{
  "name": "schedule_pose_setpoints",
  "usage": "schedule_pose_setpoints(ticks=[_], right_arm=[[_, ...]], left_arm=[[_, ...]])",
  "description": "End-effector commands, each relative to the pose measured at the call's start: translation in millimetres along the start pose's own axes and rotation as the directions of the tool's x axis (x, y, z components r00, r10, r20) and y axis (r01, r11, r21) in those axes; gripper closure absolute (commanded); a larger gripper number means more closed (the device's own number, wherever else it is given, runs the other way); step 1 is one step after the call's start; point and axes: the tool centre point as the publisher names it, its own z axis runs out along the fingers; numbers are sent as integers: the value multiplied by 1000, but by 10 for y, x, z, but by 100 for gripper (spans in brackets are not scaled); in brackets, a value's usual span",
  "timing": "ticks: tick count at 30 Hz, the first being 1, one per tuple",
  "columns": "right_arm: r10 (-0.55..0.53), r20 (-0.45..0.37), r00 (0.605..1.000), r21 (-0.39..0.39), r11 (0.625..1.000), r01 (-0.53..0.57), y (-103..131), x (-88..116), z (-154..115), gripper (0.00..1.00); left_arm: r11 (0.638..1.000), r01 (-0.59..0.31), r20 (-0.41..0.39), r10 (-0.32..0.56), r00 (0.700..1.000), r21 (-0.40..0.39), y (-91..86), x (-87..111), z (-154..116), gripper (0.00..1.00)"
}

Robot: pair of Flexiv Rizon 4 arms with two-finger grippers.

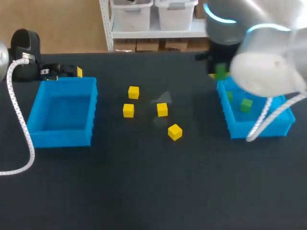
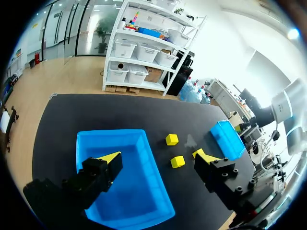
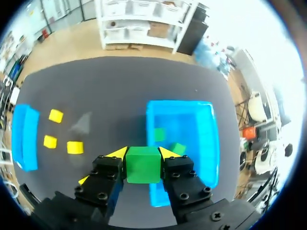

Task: Put the green cubes in the right bin and the yellow cubes in the left bin.

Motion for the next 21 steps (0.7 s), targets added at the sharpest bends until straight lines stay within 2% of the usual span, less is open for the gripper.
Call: schedule_pose_setpoints(ticks=[1, 3, 5, 7, 14, 21], right_arm=[[51, 78, 996, -51, 998, -47, -425, 35, 170, 100], [83, 69, 994, -9, 997, -83, -488, 56, 251, 100], [109, 37, 993, -8, 994, -109, -520, 78, 345, 100], [118, 38, 992, 9, 993, -119, -551, 90, 428, 100], [166, 8, 986, 4, 986, -166, -652, 117, 623, 100], [188, -3, 982, 7, 982, -188, -716, 129, 669, 100]], left_arm=[[1000, -2, 6, 2, 1000, 11, 25, 15, 0, 0], [1000, -2, 6, 2, 1000, 11, 25, 15, 0, 0], [1000, -2, 6, 2, 1000, 11, 25, 15, 0, 0], [1000, -2, 6, 2, 1000, 11, 25, 15, 0, 0], [1000, -2, 6, 2, 1000, 11, 25, 15, 0, 0], [1000, -2, 6, 2, 1000, 11, 25, 15, 0, 0]])
